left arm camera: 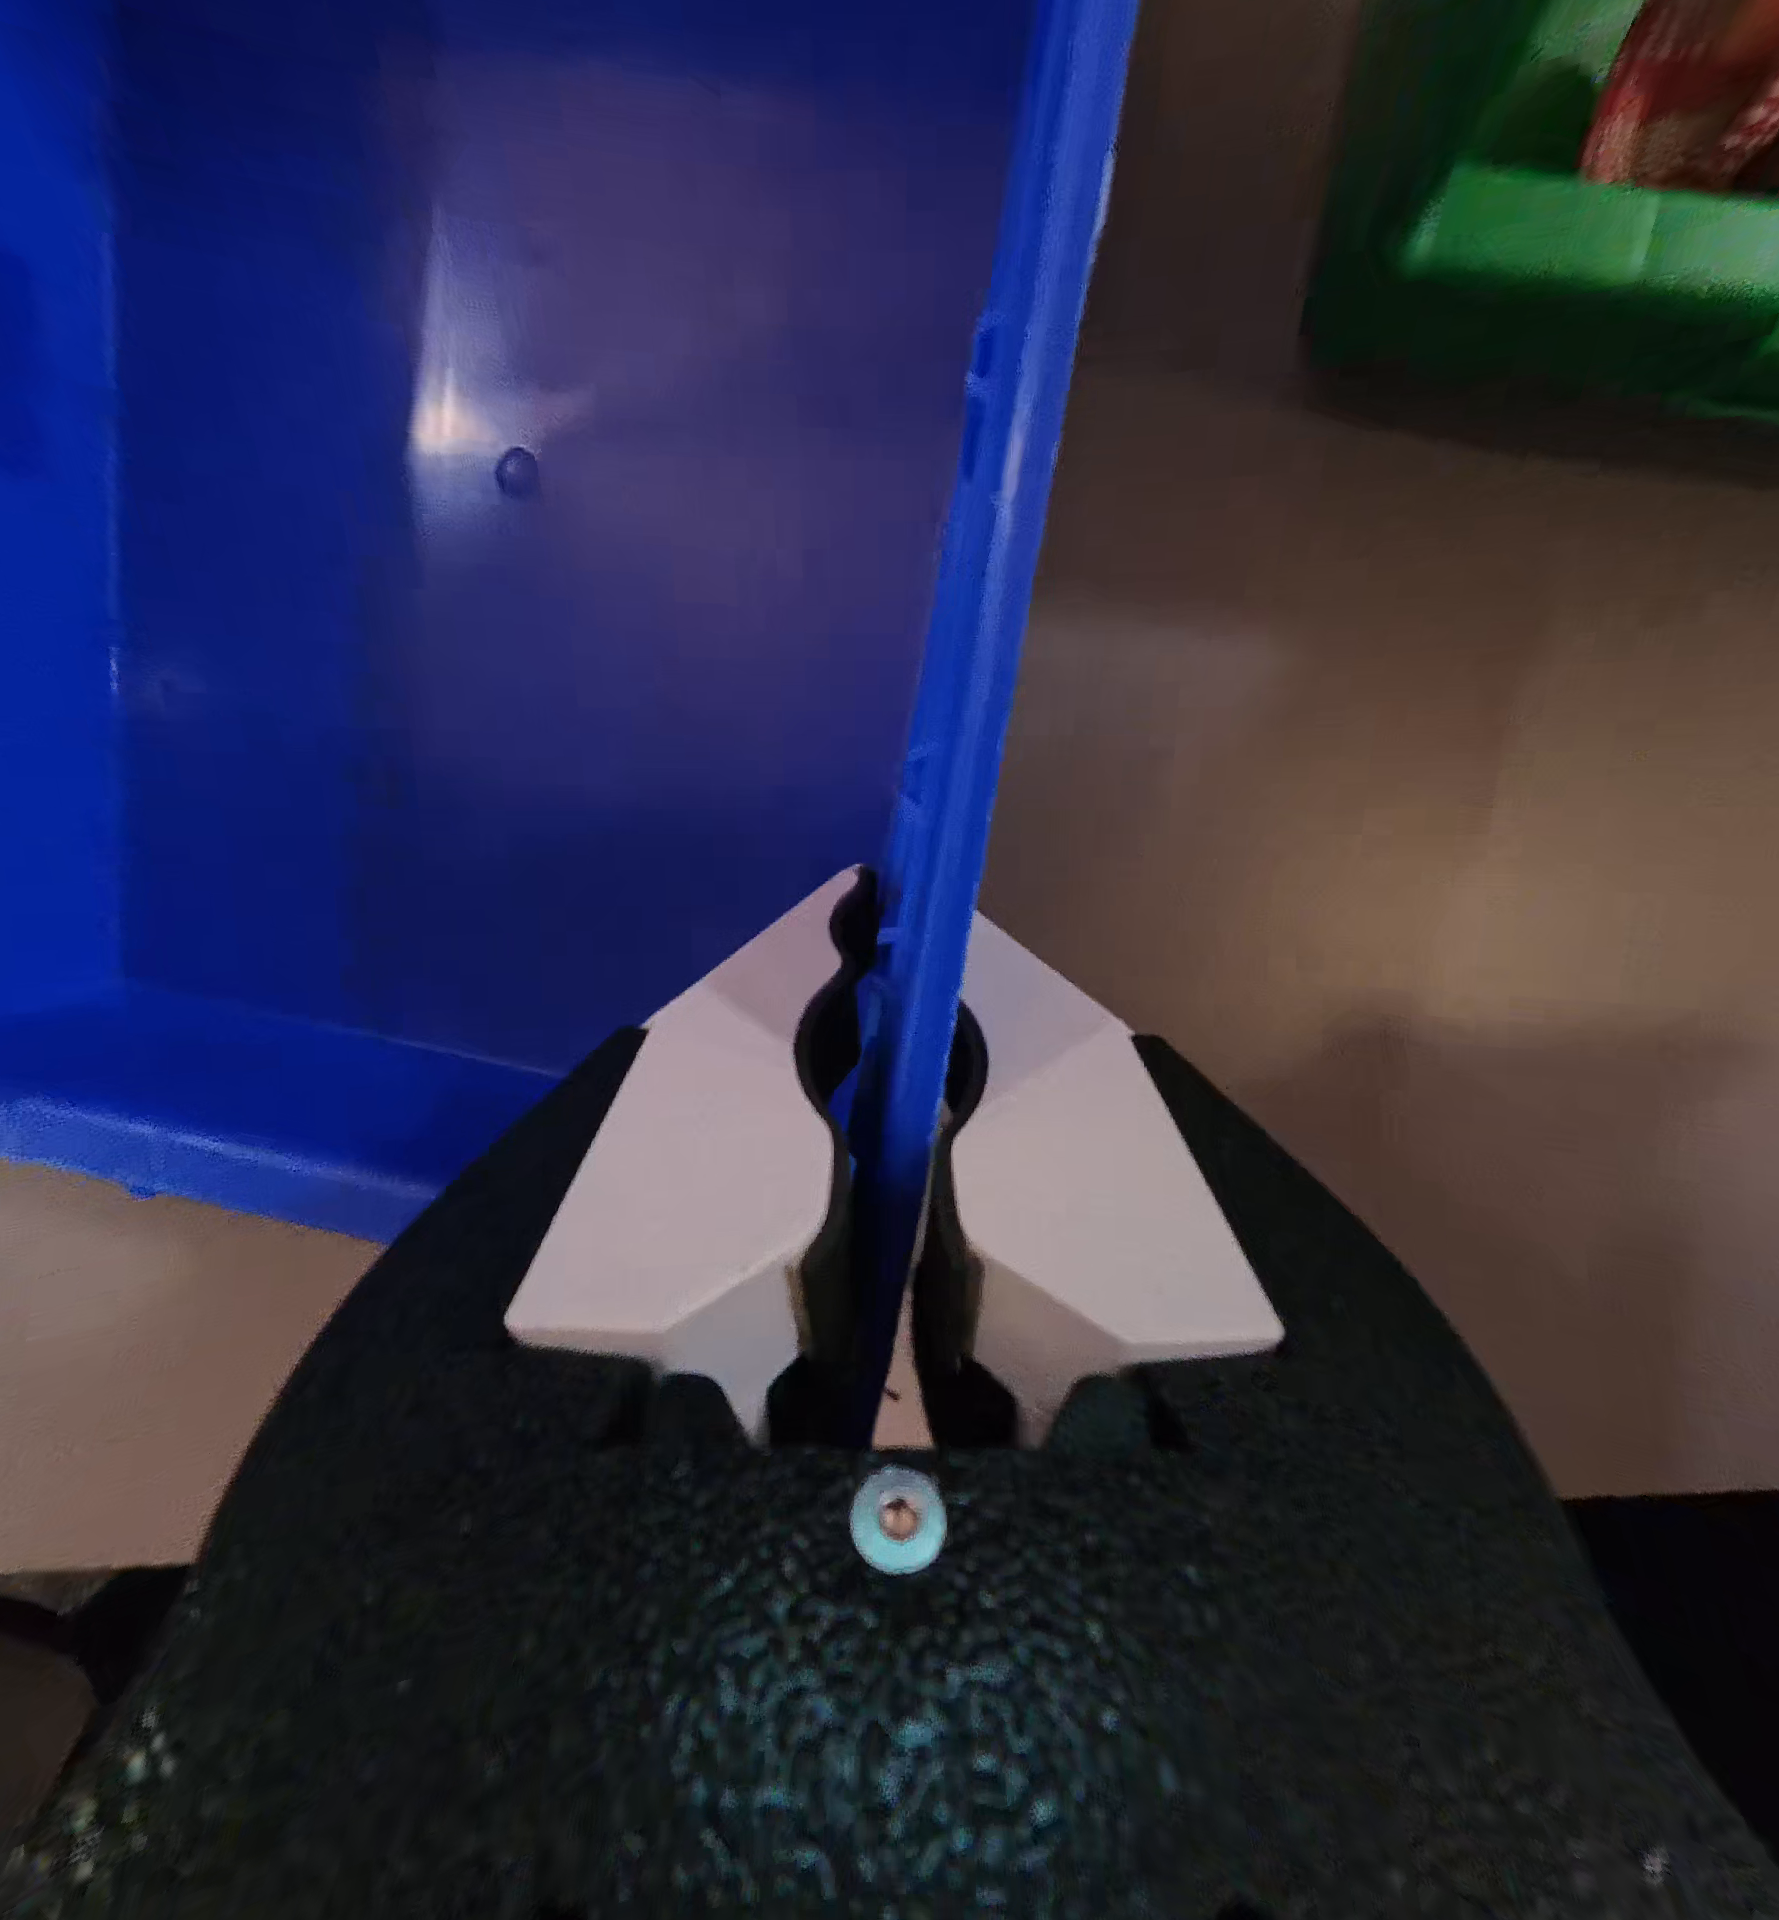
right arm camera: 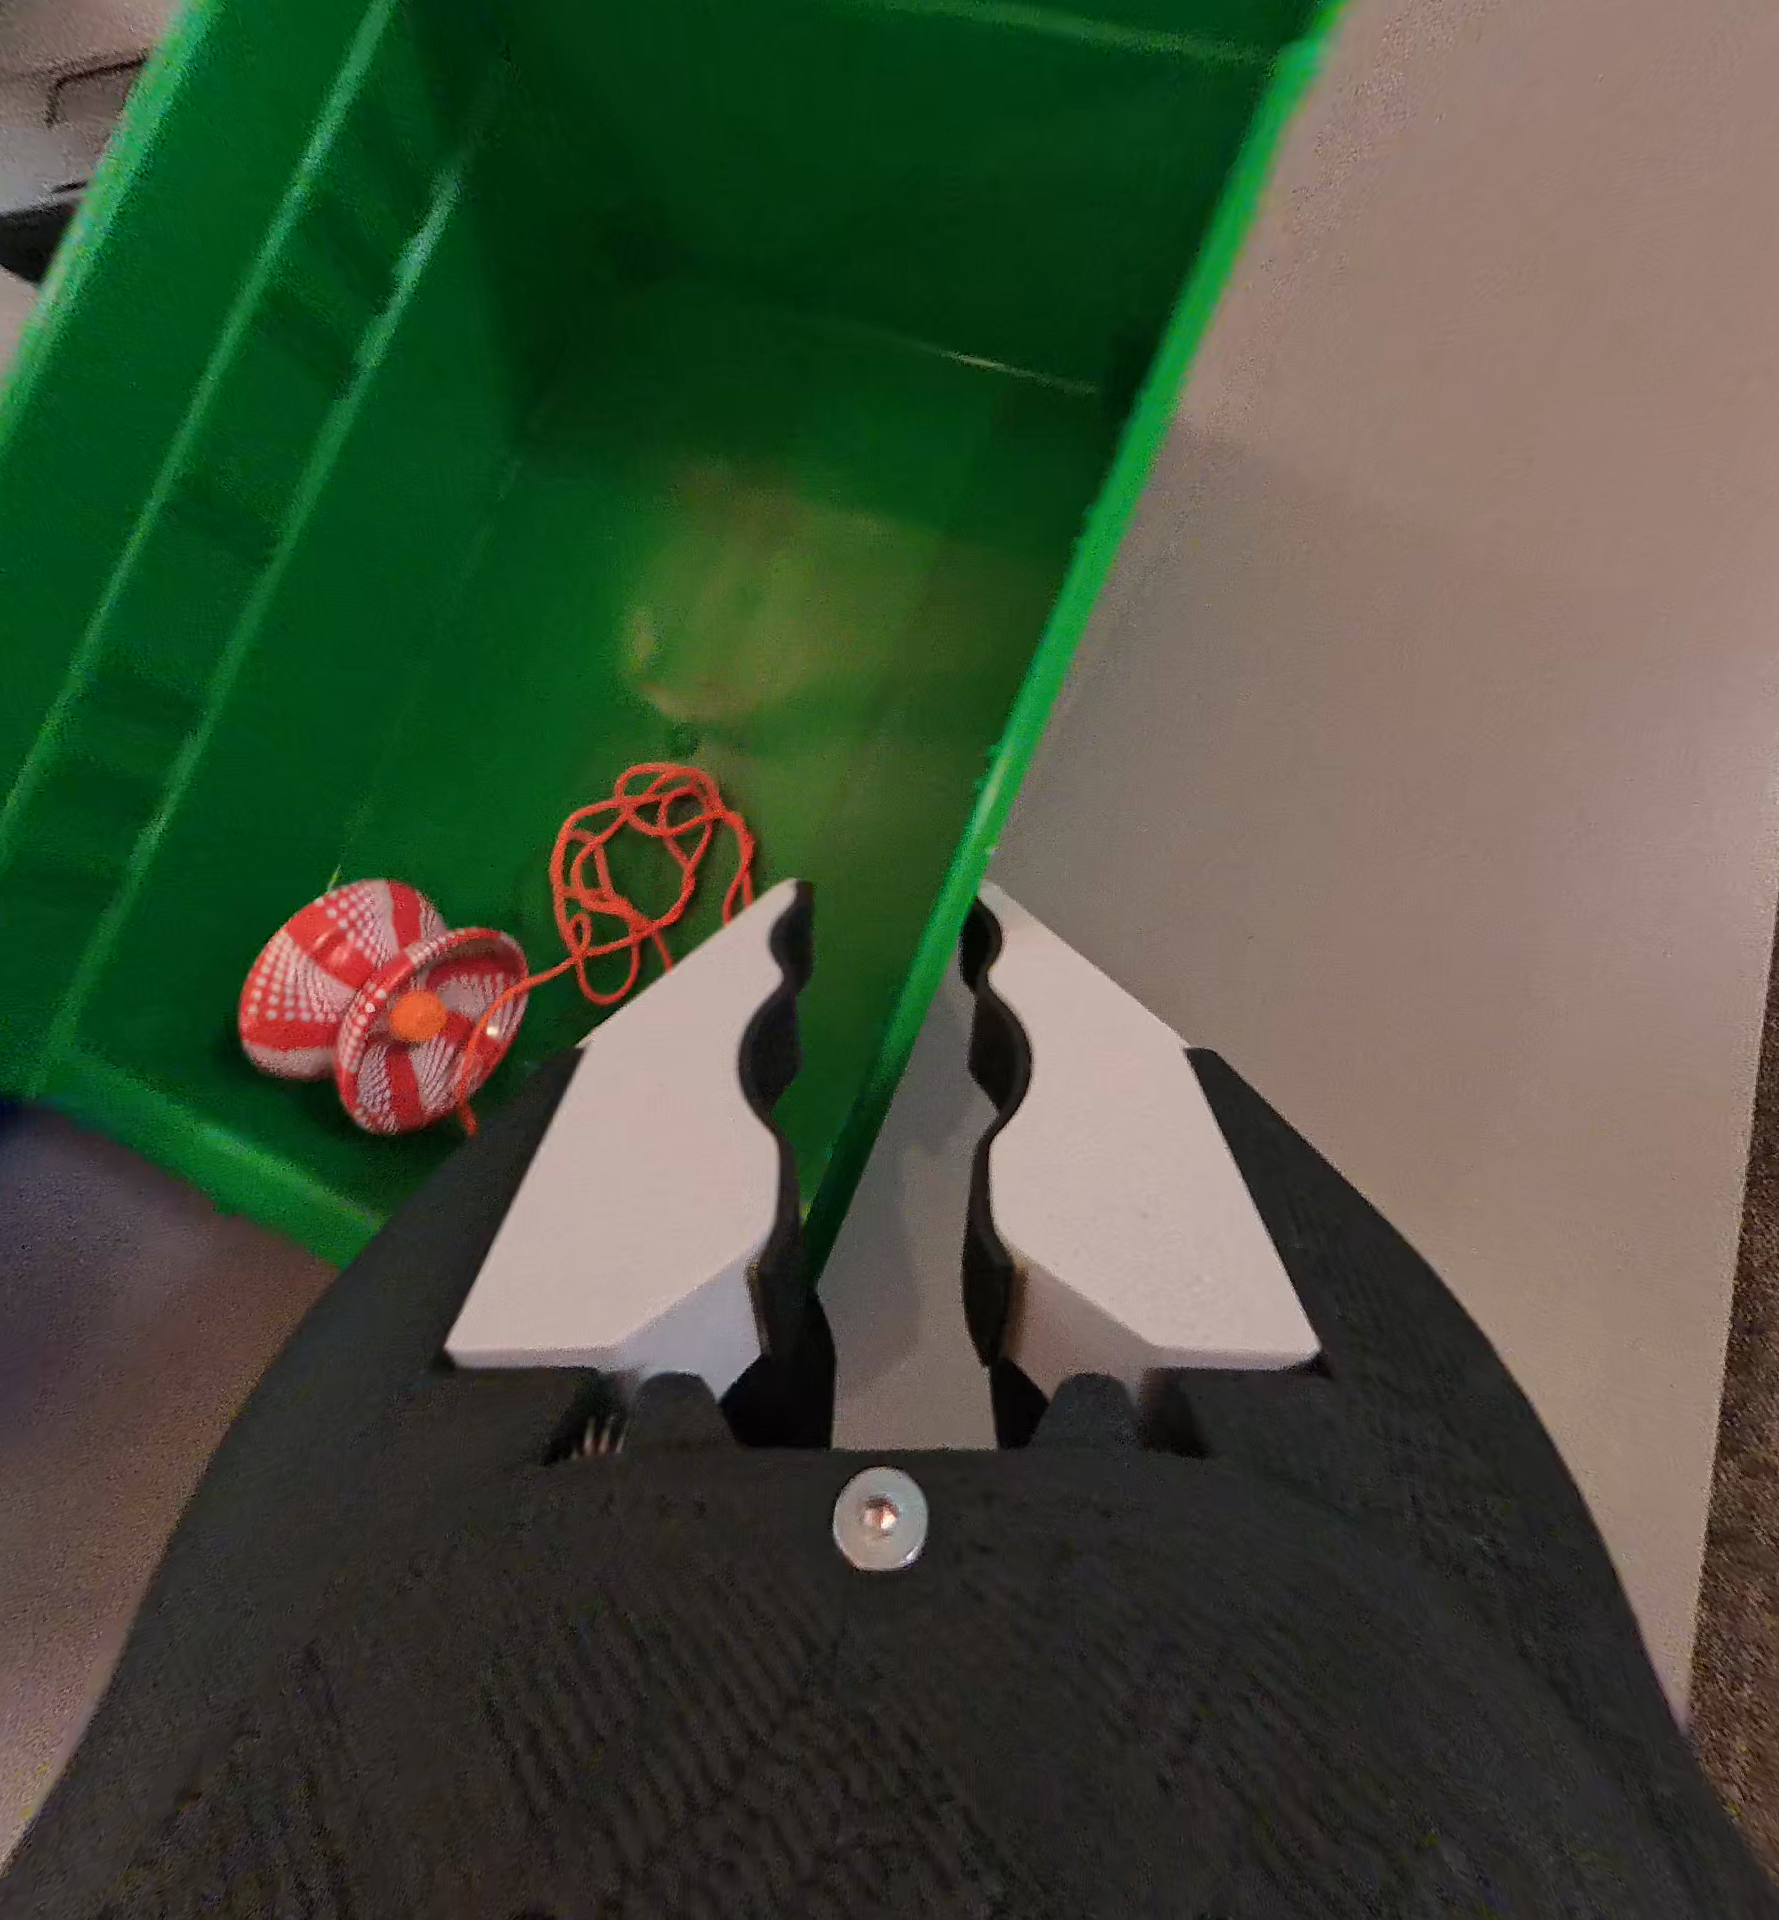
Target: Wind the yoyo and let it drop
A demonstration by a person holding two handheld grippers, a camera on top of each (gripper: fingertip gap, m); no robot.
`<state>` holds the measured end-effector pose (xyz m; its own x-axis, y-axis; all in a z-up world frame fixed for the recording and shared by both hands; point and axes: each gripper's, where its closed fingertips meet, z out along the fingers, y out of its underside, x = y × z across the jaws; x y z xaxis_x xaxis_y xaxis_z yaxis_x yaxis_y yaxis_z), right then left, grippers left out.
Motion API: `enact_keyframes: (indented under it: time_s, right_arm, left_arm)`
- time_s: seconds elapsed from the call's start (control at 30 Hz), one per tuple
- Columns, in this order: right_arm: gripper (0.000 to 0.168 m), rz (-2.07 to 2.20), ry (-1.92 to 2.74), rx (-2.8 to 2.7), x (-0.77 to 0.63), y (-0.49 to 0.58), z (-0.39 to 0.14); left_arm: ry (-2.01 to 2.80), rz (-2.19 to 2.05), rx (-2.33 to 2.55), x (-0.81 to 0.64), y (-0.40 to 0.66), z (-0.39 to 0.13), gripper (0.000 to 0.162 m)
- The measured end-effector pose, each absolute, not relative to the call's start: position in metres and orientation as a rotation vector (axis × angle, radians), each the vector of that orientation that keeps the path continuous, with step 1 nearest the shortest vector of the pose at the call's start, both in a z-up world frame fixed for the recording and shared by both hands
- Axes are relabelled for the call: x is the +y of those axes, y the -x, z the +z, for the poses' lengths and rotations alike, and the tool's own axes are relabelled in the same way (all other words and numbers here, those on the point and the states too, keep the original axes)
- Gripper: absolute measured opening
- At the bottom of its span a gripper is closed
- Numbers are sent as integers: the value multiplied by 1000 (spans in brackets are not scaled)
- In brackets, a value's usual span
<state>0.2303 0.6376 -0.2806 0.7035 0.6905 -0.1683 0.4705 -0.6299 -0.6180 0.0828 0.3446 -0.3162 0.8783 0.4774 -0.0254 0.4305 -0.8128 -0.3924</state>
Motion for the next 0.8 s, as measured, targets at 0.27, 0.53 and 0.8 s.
enact_keyframes:
  time_s: [0.27,0.53,0.8]
  right_arm:
    - [3,560,2256,-993,592,-165,-278]
    - [59,1057,1921,-1098,512,-84,-210]
    - [56,806,1596,-713,648,-227,-122]
  left_arm:
    - [2278,345,-910,268,-62,-204,2]
    - [2137,429,-788,262,-67,-119,2]
    - [2184,103,-171,428,-190,-102,2]
